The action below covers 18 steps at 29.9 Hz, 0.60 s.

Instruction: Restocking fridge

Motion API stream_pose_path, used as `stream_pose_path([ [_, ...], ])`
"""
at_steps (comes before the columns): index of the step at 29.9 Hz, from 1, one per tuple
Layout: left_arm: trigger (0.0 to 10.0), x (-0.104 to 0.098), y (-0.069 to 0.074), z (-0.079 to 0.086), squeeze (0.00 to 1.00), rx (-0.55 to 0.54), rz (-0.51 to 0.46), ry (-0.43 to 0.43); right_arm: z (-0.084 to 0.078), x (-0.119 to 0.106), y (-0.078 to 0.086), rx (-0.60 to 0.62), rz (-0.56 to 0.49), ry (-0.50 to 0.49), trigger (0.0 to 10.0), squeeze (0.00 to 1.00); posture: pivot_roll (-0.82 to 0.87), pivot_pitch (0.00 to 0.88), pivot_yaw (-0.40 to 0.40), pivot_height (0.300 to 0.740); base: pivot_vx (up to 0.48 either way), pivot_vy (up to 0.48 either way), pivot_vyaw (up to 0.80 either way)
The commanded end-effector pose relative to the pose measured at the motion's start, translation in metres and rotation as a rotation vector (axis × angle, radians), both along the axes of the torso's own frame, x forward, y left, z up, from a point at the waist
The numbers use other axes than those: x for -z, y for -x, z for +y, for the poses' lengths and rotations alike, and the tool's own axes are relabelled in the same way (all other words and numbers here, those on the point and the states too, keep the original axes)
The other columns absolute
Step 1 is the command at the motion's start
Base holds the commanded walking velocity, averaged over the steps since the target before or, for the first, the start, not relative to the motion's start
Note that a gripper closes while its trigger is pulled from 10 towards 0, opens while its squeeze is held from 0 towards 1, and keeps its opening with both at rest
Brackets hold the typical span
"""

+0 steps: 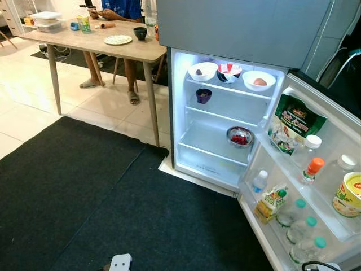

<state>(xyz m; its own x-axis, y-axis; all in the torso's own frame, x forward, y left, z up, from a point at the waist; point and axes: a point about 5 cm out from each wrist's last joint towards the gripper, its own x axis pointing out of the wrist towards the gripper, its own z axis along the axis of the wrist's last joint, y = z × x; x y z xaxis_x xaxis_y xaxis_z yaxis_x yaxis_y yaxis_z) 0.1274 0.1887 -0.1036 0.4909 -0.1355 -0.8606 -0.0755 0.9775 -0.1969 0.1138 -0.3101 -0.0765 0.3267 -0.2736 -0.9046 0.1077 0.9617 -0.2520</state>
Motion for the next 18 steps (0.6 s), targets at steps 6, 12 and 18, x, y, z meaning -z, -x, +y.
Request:
stream_pose_path([
  [6, 10.0, 0.001, 0.005, 0.003, 0.00, 0.007, 0.018, -0.012, -0.036, -0.014, 0.014, 0.177, 0.012, 0.160, 10.0, 0.00, -0.11, 0.019, -0.017, 0.740, 0.000, 0.000, 0.00],
  [12, 10.0, 0.001, 0.007, 0.008, 0.00, 0.006, 0.022, -0.020, -0.090, -0.061, -0.012, 0.474, -0.231, 0.343, 10.0, 0.00, -0.11, 0.015, -0.019, 0.740, 0.000, 0.000, 0.00],
  [18, 10.0, 0.001, 0.007, 0.008, 0.00, 0.005, 0.018, -0.022, -0.101, -0.081, -0.033, 0.462, -0.313, 0.375, 10.0, 0.00, -0.10, 0.016, -0.018, 0.740, 0.000, 0.000, 0.00],
])
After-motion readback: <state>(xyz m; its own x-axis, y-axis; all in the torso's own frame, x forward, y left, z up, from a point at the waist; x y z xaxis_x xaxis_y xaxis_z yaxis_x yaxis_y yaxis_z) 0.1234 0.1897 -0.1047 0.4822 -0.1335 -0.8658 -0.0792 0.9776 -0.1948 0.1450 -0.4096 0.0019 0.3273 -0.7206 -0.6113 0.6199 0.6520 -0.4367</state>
